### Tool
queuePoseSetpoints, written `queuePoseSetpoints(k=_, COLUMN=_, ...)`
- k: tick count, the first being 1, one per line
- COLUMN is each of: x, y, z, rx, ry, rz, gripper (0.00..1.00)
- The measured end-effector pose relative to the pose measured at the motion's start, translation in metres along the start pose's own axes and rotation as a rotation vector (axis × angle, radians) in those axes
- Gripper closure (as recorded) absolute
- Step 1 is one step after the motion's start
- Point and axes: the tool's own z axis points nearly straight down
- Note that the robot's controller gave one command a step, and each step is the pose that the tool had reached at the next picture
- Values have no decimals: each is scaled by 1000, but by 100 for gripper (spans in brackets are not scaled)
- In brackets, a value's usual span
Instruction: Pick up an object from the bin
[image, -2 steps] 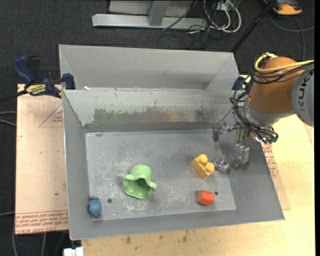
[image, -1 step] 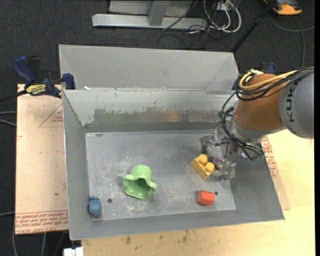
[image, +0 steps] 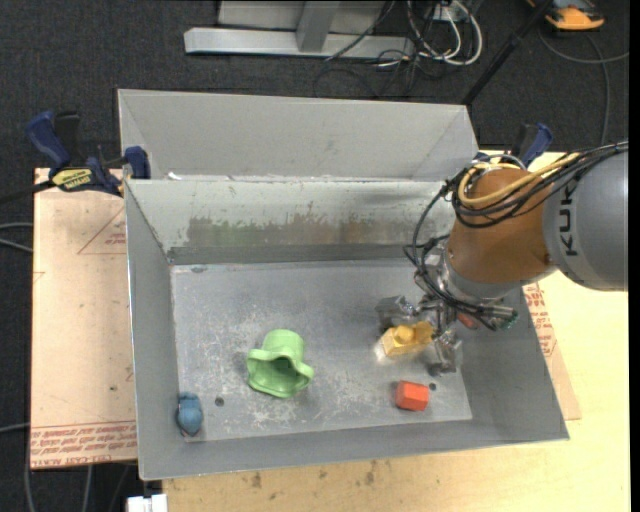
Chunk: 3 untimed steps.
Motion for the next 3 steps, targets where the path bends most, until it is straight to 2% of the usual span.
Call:
queuePoseSetpoints(k=1, x=1, y=-2, z=-1, rx=3, ry=0, rz=1, gripper=100)
queuePoseSetpoints(k=2, x=17, y=4, z=-137, rx=10, ry=-6, rz=-15, gripper=100)
queuePoseSetpoints(k=3, x=-20, y=-58, z=-26, rx=10, ry=-6, rz=-400, gripper=100)
